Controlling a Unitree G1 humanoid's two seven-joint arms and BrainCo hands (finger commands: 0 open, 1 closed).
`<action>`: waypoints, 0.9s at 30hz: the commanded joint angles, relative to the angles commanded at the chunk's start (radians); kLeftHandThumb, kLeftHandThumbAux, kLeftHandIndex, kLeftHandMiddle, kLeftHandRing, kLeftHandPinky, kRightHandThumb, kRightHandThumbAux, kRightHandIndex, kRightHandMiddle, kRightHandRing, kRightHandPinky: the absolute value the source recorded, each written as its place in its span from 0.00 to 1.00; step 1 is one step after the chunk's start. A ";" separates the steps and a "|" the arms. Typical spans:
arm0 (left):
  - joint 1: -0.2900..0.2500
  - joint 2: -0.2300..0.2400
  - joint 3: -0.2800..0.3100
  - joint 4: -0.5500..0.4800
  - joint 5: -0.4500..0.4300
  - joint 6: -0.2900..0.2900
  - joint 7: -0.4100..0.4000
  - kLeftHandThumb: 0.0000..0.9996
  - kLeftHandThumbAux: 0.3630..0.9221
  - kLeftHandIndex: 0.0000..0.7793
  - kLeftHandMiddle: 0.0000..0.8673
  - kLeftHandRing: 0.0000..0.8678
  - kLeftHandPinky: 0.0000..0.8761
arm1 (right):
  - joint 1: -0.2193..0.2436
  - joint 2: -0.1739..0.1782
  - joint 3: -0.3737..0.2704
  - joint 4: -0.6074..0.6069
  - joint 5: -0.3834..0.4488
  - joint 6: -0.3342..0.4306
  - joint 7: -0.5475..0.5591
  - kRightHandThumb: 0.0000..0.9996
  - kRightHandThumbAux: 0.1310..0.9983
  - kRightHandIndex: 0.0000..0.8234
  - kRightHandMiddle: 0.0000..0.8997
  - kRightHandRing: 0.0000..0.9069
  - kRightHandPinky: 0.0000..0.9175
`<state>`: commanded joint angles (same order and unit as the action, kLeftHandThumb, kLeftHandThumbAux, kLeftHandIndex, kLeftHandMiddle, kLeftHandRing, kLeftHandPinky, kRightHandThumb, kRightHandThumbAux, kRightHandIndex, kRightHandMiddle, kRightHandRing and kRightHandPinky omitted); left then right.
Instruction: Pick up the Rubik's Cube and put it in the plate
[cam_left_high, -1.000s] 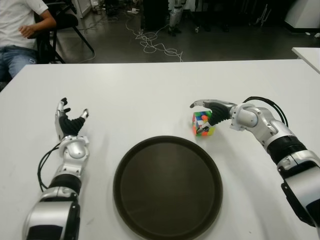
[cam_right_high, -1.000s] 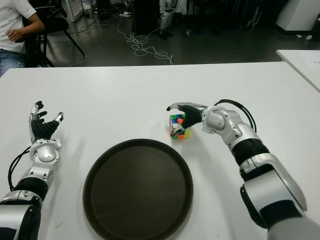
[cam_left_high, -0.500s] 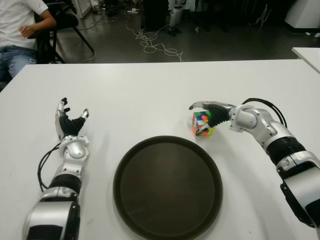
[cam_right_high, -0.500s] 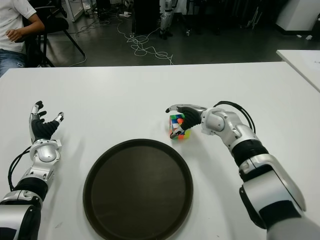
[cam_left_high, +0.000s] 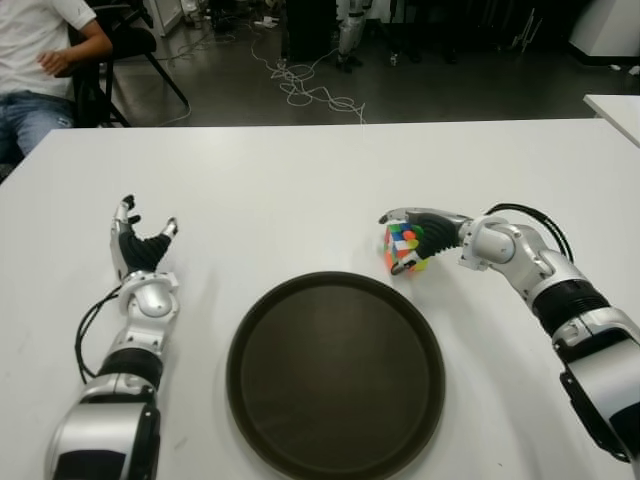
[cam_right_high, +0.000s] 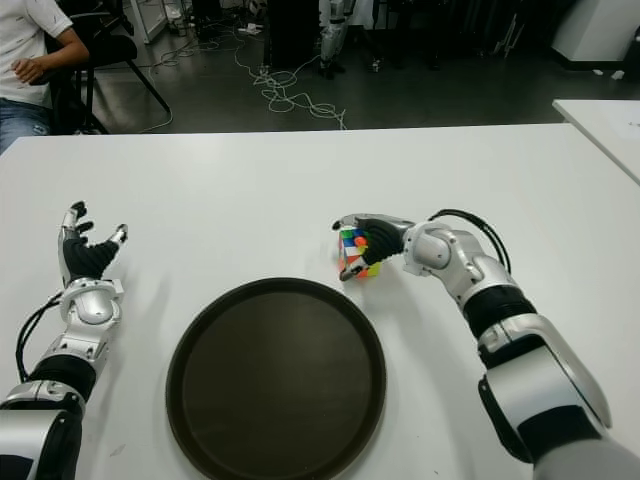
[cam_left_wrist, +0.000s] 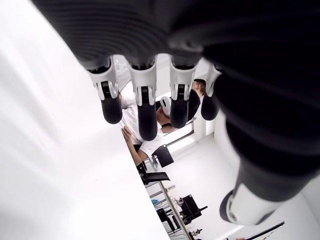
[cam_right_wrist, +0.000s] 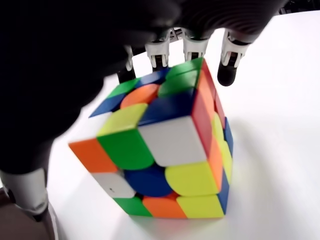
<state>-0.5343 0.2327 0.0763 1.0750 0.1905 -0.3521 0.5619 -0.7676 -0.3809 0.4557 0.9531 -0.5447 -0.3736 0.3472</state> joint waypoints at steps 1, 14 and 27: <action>0.000 0.000 0.000 0.000 0.000 0.000 0.000 0.41 0.68 0.13 0.18 0.19 0.23 | 0.000 0.000 0.000 0.001 -0.001 -0.003 -0.003 0.00 0.53 0.00 0.00 0.00 0.00; 0.007 -0.002 0.010 -0.008 -0.017 -0.023 -0.028 0.45 0.69 0.13 0.17 0.19 0.23 | 0.002 -0.007 -0.005 0.000 0.007 -0.009 0.028 0.00 0.51 0.00 0.01 0.00 0.00; 0.007 0.002 0.004 -0.008 -0.007 -0.022 -0.022 0.45 0.69 0.13 0.18 0.19 0.24 | 0.018 -0.013 -0.008 -0.004 -0.003 -0.014 -0.021 0.00 0.50 0.00 0.01 0.00 0.00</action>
<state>-0.5269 0.2346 0.0805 1.0671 0.1835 -0.3742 0.5401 -0.7494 -0.3937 0.4474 0.9487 -0.5473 -0.3875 0.3264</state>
